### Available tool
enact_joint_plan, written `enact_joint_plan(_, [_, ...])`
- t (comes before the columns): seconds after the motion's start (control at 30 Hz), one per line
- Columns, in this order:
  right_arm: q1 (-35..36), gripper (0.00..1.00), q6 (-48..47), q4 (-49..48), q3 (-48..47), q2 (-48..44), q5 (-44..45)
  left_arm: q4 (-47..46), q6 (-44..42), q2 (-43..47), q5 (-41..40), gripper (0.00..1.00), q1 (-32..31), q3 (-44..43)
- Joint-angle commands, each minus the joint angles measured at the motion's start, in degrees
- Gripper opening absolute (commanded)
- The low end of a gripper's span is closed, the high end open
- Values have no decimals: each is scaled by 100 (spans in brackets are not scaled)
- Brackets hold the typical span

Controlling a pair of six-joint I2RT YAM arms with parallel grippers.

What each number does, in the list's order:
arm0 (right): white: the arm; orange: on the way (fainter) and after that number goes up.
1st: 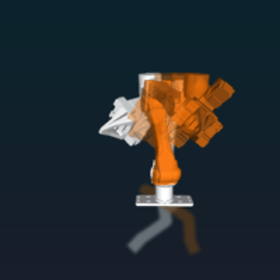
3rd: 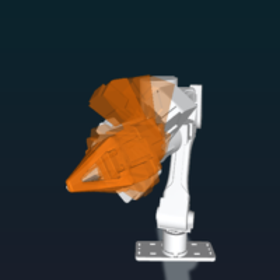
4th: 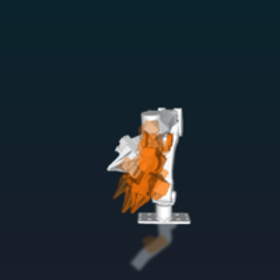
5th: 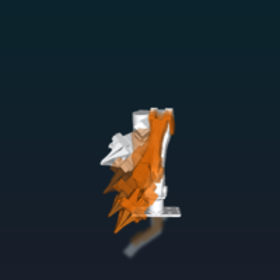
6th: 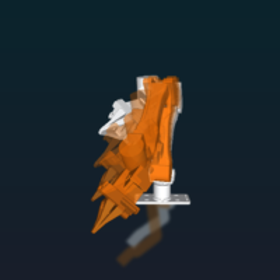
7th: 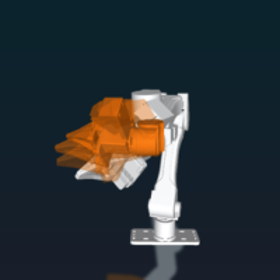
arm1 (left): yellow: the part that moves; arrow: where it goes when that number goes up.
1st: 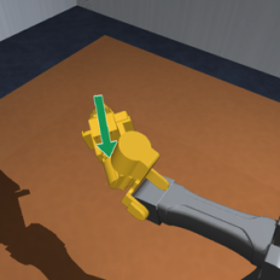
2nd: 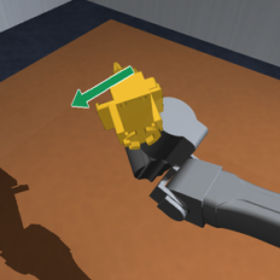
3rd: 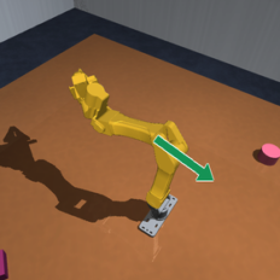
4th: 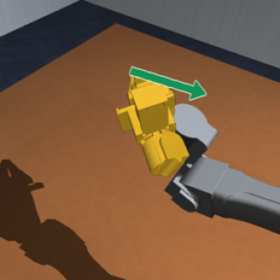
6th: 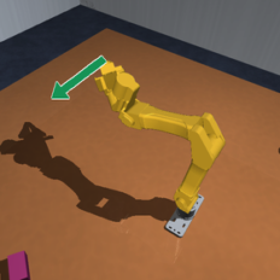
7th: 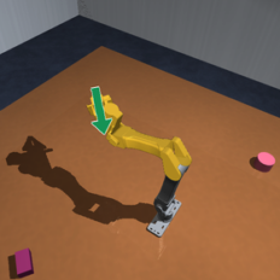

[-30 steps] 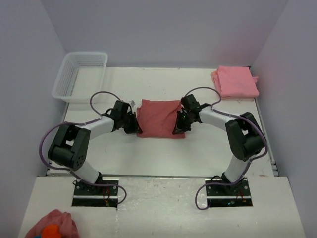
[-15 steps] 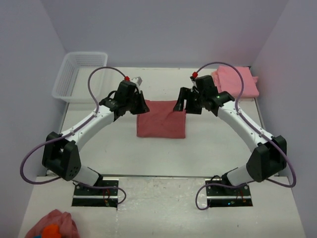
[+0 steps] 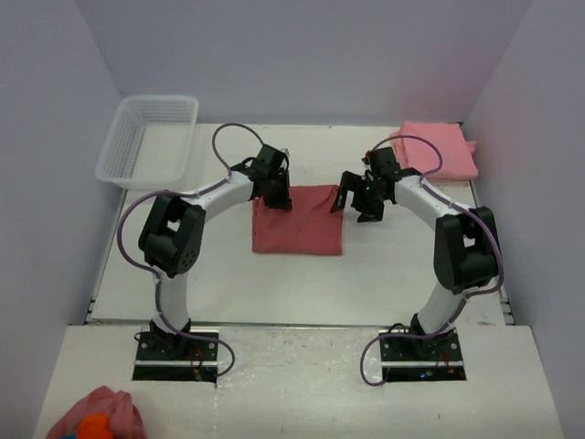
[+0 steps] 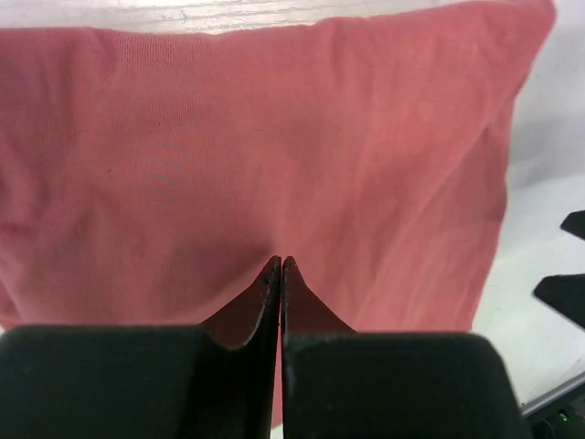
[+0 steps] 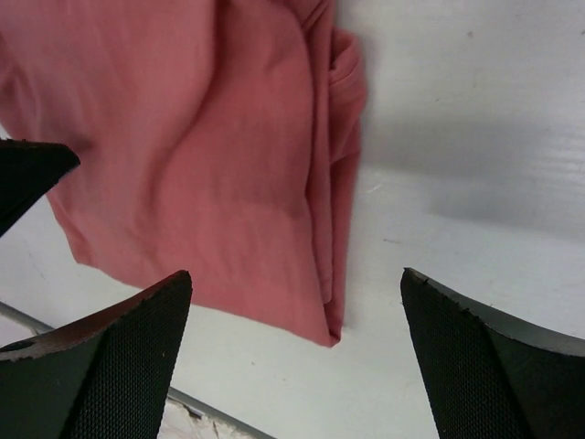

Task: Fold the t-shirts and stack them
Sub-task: Fold the long partially folded tshirt into a neat square, then put the neatly folded tshirt into the corner of the board with the right arm

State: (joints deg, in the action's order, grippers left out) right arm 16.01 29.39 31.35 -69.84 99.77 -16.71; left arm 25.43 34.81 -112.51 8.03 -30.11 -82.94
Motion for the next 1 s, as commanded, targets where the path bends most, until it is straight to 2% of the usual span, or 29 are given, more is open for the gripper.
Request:
enact_joint_plan(0.0, [-238, 97, -126, -393, -47, 139, -438, 50, -158, -200, -117, 0, -48, -363])
enact_joint_plan(0.27, [-388, 97, 102, -480, -197, 675, -1001, 251, -229, -648, -284, 0, -48, -767])
enact_joint_plan(0.47, [-397, 97, 471, -639, 14, 773, -870, 630, -281, -948, -434, 0, -39, -1093])
enact_joint_plan(0.97, [-388, 97, 761, -771, 304, 1062, -623, 850, -317, -1133, -513, 0, -39, -1093])
